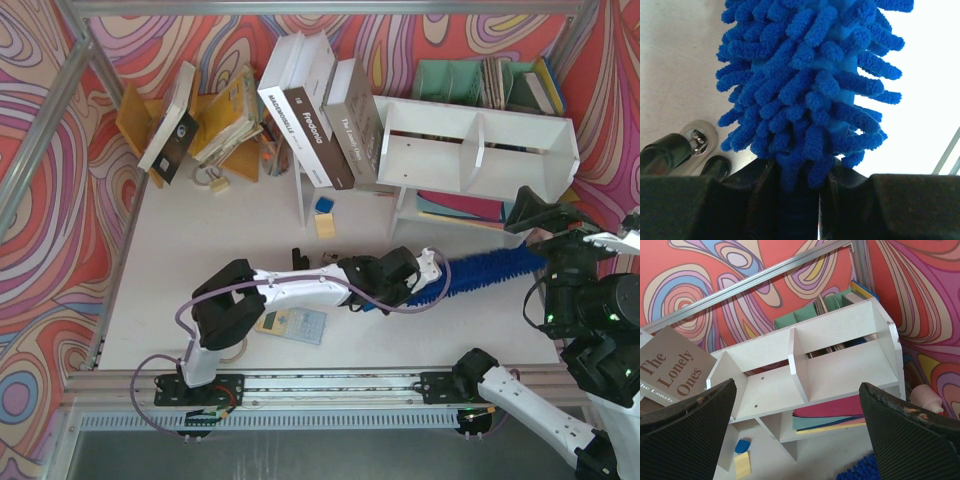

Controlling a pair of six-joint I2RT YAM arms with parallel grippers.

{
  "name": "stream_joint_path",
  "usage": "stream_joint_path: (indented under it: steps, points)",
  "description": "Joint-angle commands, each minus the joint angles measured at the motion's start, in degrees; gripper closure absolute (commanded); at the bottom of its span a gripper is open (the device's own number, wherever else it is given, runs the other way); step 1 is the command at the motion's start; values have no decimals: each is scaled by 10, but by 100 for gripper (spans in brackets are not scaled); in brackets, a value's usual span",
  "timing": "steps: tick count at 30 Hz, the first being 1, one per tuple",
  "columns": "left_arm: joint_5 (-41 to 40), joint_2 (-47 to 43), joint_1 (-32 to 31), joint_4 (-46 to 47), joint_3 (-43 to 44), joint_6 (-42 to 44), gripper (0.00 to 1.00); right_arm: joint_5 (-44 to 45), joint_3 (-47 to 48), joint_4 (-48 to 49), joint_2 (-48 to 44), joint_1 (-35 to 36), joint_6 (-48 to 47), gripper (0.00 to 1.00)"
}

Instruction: Dust the bookshelf with a duster

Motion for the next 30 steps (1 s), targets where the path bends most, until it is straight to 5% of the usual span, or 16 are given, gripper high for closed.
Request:
stream_joint_path:
  steps: [1, 30]
  points:
    - [-46, -82, 0, 28, -3, -2, 100, 8, -3, -7, -9, 0, 6, 1]
    - [-48, -126, -8, 30, -119, -43, 100, 36, -65, 33, -14, 1, -16, 1]
